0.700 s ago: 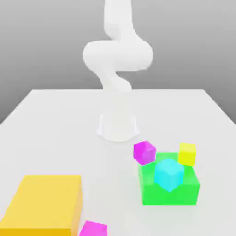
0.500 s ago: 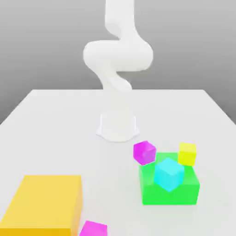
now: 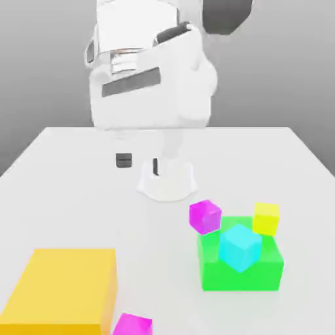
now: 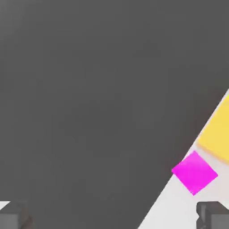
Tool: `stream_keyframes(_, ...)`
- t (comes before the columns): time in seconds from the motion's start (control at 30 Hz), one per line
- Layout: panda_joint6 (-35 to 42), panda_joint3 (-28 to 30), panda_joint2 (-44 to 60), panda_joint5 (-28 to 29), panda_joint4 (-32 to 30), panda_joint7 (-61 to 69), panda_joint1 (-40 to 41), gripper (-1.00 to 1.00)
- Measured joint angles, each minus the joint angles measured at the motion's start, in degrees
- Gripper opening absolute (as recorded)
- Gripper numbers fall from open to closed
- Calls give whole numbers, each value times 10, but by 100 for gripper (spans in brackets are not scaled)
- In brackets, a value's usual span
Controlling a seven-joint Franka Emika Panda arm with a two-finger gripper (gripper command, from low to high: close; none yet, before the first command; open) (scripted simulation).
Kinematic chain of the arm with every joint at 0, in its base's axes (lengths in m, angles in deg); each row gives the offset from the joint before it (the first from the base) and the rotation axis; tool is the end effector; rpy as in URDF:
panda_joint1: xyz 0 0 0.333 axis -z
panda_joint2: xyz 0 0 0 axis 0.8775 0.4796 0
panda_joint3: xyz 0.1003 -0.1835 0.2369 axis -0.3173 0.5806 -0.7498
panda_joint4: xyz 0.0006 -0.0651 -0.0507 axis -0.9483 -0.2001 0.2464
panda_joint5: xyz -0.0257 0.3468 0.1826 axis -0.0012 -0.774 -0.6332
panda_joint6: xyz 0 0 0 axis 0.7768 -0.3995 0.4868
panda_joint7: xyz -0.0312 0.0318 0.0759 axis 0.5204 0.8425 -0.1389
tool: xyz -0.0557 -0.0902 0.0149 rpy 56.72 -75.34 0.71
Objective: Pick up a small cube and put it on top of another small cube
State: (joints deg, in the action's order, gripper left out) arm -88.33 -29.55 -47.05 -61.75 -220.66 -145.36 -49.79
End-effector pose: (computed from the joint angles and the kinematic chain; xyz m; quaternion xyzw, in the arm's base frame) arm 0.5239 -0.0352 0.4171 -0.5641 0.8115 -0.0826 0.1280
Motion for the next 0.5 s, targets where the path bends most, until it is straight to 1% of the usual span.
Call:
stream_keyframes(0.2,-32,5,102,29,-1,-174,5,0)
stream_keyframes(0.43,-68,47,221,52,-2,-370,-24,0)
stream_keyframes(0.5,-87,58,257,54,1,-402,-33,0)
